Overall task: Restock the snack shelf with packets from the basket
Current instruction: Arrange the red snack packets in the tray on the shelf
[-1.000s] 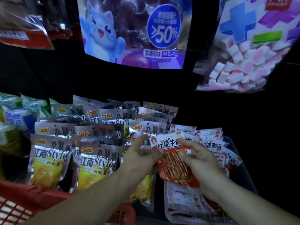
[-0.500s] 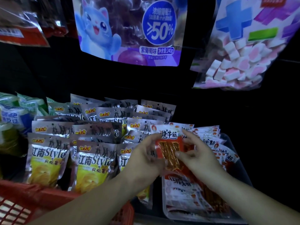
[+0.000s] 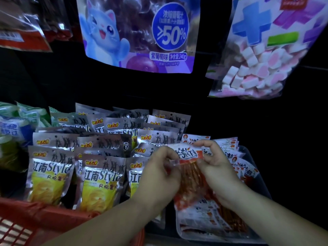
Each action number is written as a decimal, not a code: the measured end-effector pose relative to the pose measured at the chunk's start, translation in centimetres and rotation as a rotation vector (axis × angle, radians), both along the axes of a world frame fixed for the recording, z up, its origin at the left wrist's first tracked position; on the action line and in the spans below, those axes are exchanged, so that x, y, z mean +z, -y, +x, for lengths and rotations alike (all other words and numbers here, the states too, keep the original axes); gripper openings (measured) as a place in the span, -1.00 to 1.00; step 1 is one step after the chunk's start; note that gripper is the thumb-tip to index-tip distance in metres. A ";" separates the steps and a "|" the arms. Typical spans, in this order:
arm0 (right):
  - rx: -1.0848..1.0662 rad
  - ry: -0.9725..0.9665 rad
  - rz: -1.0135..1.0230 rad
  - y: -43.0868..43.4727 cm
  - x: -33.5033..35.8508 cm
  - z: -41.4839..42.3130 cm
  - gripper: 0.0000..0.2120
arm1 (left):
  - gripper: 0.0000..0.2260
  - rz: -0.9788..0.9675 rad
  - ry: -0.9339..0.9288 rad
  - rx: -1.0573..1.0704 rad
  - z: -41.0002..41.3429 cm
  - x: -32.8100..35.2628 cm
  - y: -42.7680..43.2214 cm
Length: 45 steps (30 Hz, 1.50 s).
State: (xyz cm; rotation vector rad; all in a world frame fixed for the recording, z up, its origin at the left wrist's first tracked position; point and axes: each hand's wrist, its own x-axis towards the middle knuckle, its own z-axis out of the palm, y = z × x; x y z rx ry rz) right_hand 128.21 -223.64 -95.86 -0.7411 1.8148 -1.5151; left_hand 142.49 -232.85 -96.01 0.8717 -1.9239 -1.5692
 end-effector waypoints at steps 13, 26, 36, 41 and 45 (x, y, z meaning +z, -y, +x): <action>0.155 -0.003 0.137 -0.3 1.1 -1.5 -0.57 | -0.63 0.421 -0.045 0.062 -0.1 0.9 2.1; 0.163 0.214 0.175 -0.6 0.6 -1.1 -0.15 | -0.44 0.324 0.009 -0.132 0.2 -0.9 0.1; 0.316 0.125 -0.020 -0.4 1.7 1.2 -0.13 | -0.66 0.192 0.017 0.026 -1.2 -0.2 0.7; -0.007 -0.248 0.054 -0.2 1.2 -0.6 -0.38 | -0.78 0.333 -0.053 0.004 -1.3 0.2 1.8; 0.051 -0.354 0.153 -0.1 0.7 -4.4 -0.40 | -0.76 0.407 -0.052 -0.105 -2.1 0.2 1.4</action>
